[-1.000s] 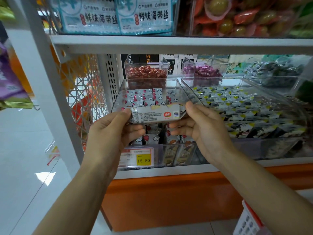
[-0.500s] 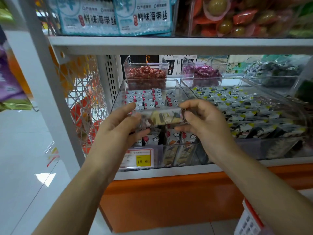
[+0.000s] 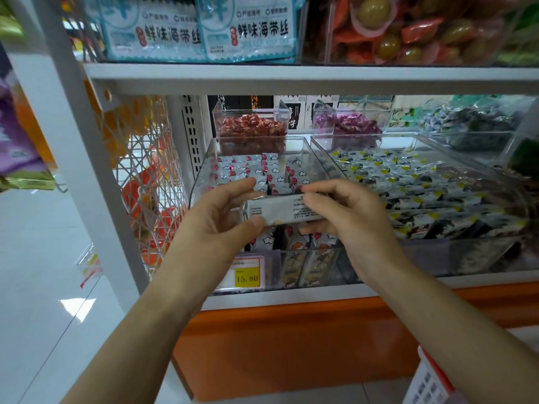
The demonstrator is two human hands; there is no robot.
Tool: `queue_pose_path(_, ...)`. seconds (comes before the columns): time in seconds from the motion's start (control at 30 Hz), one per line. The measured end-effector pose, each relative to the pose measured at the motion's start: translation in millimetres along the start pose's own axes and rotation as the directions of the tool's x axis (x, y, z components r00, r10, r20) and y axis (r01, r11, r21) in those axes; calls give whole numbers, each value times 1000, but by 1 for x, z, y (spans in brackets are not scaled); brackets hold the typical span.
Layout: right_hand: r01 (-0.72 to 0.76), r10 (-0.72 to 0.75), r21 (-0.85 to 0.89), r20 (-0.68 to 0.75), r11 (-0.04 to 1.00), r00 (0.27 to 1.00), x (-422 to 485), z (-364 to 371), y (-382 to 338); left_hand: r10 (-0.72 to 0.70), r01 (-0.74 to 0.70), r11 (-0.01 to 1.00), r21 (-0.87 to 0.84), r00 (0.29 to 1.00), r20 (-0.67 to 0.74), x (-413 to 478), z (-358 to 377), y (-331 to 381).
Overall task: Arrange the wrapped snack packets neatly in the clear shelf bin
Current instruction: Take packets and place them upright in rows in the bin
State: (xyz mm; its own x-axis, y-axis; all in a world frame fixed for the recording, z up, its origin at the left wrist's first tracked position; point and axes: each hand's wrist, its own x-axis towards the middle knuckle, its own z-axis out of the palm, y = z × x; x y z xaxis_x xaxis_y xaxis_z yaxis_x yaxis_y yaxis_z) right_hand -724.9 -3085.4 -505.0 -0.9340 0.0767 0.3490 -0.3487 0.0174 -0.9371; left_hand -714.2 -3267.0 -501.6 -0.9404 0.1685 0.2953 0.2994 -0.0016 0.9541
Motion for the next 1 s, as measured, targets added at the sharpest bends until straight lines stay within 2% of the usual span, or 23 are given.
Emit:
queue_pose_path(0.17, -18, 13, -55, -91, 998, 996, 1, 0, 0, 106, -113, 981, 156, 993, 58, -2, 4, 1)
queue_pose_path(0.3, -19, 21, 19, -95, 1000, 995, 0, 0, -2, 165, -184, 956, 227, 981, 97, -3, 3, 2)
queue_pose_path(0.4, -13, 13, 8, -94, 1000, 995, 1, -1, 1, 181, -213, 936, 281, 974, 135, -4, 4, 1)
queue_pose_path(0.47, -8, 9, 6, -63, 1000, 998, 2, -3, 2, 188, -211, 929, 305, 977, 106, -4, 4, 0)
queue_pose_path(0.6, -36, 23, 99, 129, 994, 991, 5, -7, 4, 122, -114, 969, 221, 992, -24, -1, 2, -2)
queue_pose_path(0.7, -4, -2, 59, 108, 998, 994, 7, -6, 4, 126, -106, 946, 306, 991, -47, 0, 0, 1)
queue_pose_path(0.77, -1, -1, 69, 33, 998, 999, 13, -4, 1, 211, -152, 837, 525, 976, -54, 3, -8, 4)
queue_pose_path(0.83, 24, -22, 46, -42, 999, 999, 24, 1, -3, 318, -161, 604, 781, 947, -51, 13, -22, 3)
queue_pose_path(0.87, 43, -41, 29, -68, 999, 997, 32, 6, -6, 340, -131, 506, 853, 939, -57, 17, -29, 1)
queue_pose_path(0.9, 61, -60, 3, -84, 998, 995, 42, 12, -8, 327, -91, 450, 888, 943, -69, 22, -36, -3)
queue_pose_path(1.0, 89, -103, -155, -80, 984, 991, 77, 38, -11, 150, 18, 430, 903, 984, -91, 26, -40, -19)
